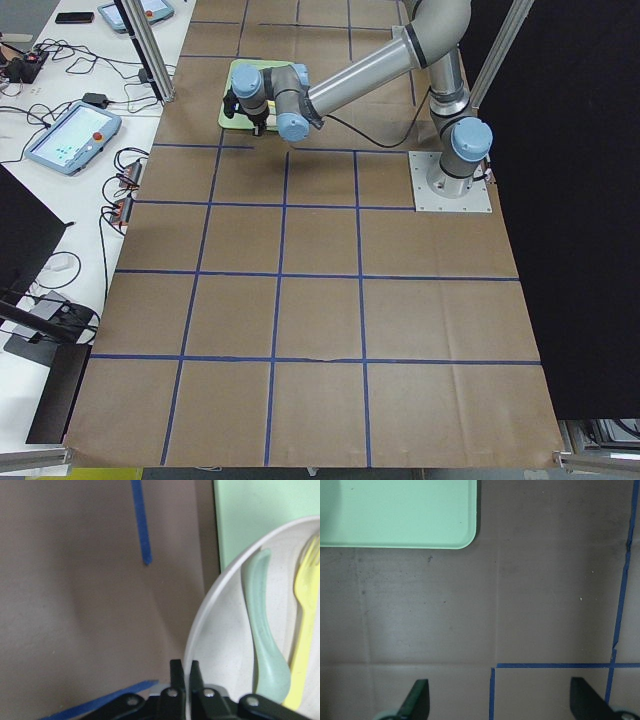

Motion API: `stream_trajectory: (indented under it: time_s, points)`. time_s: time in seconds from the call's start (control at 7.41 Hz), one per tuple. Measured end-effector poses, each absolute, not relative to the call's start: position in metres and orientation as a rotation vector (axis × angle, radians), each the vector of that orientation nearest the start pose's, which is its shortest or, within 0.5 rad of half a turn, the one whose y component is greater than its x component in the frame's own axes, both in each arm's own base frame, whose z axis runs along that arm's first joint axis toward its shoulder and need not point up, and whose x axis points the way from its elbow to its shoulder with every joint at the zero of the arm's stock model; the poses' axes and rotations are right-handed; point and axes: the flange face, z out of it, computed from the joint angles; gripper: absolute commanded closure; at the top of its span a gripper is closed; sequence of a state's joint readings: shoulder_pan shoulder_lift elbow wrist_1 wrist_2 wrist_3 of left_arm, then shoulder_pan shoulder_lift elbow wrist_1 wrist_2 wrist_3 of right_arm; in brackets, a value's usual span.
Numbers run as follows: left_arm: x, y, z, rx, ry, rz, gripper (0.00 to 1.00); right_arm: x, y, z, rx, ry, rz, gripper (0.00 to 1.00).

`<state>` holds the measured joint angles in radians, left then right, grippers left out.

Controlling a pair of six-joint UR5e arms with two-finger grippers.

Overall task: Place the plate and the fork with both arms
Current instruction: 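Carry the plate with the left gripper onto the green tray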

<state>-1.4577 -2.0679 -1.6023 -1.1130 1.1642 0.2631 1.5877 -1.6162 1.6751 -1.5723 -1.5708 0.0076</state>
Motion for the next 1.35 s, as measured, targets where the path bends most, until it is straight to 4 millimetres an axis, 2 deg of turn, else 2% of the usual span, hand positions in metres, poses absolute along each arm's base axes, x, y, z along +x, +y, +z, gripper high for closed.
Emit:
stream_trajectory:
  time_s: [0.27,0.4,0.54,1.08,1.35]
  points:
    - [-0.162,-0.688,0.225,0.23,3.546,0.015,1.0,0.141,-0.464,0.459,-0.015,3.141,0.09,0.0]
    - [-0.19,-0.7,0.221,0.236,3.548,0.022,1.0,0.141,-0.464,0.459,-0.014,3.141,0.09,0.0]
    - [-0.205,-0.705,0.215,0.23,3.55,0.037,0.99,0.141,-0.464,0.459,-0.015,3.141,0.09,0.0]
    - [-0.22,-0.718,0.188,0.197,3.553,0.099,0.88,0.141,-0.464,0.459,-0.015,3.141,0.089,0.0]
    - [-0.222,-0.719,0.184,0.184,3.55,0.13,0.74,0.141,-0.464,0.459,-0.014,3.141,0.088,0.0]
